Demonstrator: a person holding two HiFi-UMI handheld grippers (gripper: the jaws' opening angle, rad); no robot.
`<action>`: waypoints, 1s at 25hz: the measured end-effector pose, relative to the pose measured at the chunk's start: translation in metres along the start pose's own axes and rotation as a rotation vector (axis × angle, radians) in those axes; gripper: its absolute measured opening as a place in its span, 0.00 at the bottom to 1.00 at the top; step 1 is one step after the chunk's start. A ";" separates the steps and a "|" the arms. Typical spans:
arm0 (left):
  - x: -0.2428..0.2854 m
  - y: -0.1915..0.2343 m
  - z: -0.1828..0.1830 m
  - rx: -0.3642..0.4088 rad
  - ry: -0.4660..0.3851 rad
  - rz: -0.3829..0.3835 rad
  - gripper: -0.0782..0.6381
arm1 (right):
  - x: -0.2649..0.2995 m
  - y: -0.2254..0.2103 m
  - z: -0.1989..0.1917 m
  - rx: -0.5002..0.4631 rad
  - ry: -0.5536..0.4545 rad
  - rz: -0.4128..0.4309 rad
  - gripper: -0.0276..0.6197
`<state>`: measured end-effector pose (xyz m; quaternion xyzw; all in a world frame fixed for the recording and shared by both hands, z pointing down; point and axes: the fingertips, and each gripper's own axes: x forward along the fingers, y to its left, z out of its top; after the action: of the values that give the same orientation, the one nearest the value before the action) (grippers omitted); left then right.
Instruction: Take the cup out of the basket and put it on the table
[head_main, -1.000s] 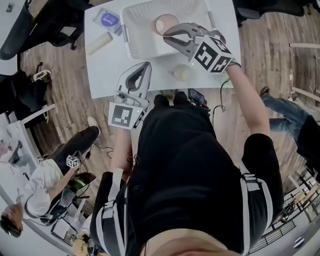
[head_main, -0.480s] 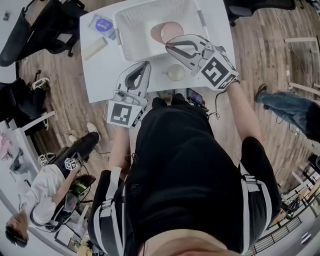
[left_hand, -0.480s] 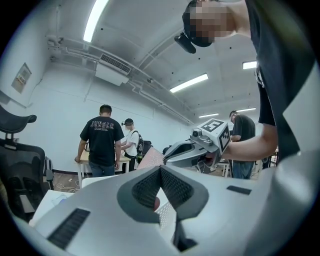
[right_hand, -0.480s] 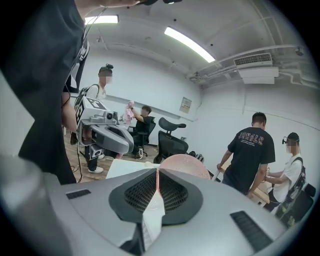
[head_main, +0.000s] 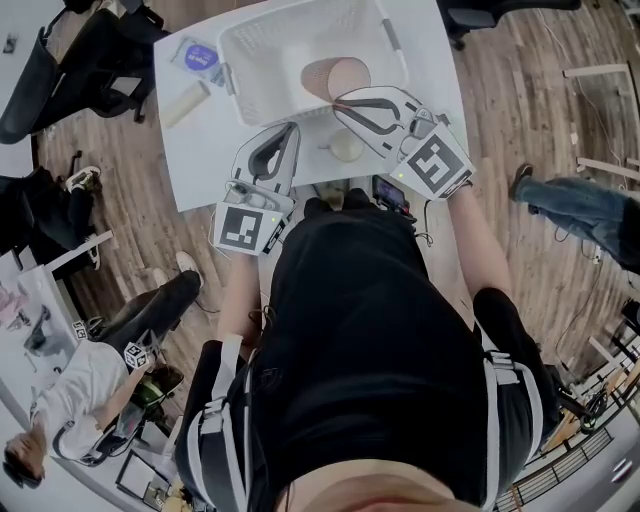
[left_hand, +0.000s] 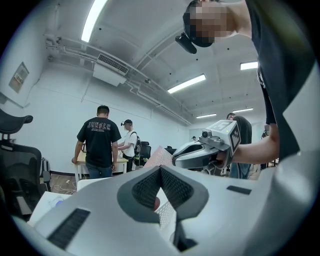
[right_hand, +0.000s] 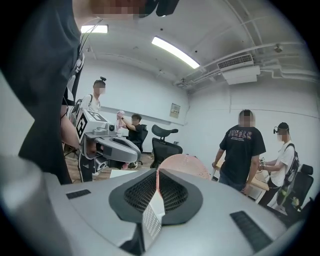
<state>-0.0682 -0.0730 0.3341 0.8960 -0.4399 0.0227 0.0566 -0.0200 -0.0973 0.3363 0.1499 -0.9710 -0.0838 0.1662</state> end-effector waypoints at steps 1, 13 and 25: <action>0.000 -0.001 0.000 0.000 0.000 0.000 0.13 | -0.002 0.001 0.000 0.015 -0.007 -0.007 0.09; 0.003 -0.012 0.000 0.003 0.005 0.010 0.13 | -0.024 0.015 -0.005 0.137 -0.110 -0.061 0.09; 0.014 -0.044 -0.009 -0.020 0.013 0.116 0.13 | -0.051 0.008 -0.027 0.154 -0.138 -0.042 0.09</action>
<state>-0.0251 -0.0564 0.3404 0.8683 -0.4907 0.0275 0.0670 0.0330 -0.0763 0.3476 0.1765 -0.9804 -0.0224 0.0851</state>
